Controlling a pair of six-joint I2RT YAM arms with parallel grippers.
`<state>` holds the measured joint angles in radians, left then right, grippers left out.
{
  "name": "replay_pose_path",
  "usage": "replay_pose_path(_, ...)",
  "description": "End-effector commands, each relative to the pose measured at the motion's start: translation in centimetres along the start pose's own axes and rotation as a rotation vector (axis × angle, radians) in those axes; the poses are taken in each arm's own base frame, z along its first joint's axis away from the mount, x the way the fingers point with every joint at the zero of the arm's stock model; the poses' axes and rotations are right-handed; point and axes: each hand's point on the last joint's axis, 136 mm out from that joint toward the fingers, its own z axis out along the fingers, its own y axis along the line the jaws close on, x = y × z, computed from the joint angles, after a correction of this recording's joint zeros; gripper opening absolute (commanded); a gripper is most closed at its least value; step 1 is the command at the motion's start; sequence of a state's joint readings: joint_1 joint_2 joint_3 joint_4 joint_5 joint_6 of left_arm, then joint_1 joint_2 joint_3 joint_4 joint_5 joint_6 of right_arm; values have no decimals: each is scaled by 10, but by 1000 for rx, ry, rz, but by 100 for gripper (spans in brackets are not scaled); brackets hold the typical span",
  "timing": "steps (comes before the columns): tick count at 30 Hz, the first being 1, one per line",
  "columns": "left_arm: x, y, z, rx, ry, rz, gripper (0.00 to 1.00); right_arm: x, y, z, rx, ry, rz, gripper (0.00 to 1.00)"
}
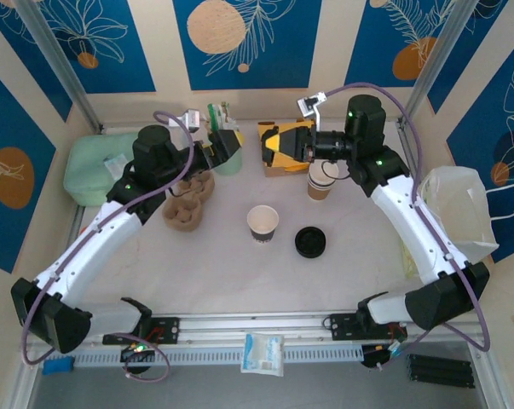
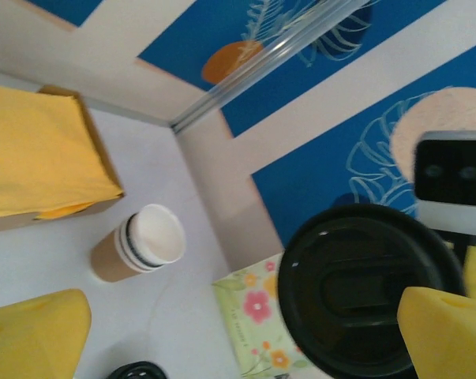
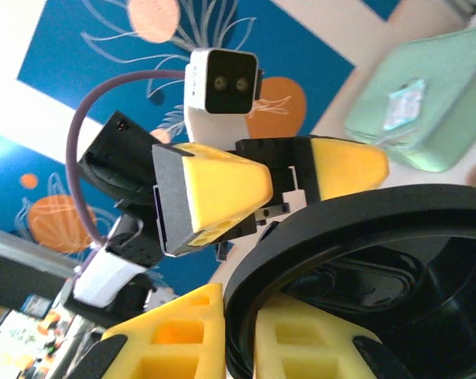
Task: Pack the takeout coffee
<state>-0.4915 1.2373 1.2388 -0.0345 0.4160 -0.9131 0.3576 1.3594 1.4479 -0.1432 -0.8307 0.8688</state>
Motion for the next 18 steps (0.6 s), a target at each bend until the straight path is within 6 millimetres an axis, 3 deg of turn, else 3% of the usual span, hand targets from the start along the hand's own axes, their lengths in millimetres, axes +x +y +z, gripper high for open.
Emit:
replay_pose_path(1,-16,-42,-18,164,-53,-12,99,-5,35,0,-140,52,-51,13)
replay_pose_path(11,-15,-60,-27,277,-33,-43,99,-5,49,12,-216,113,-80,12)
replay_pose_path(18,-11,-62,-24,307,-3,-78,99,-1,44,20,-227,141,-82,12)
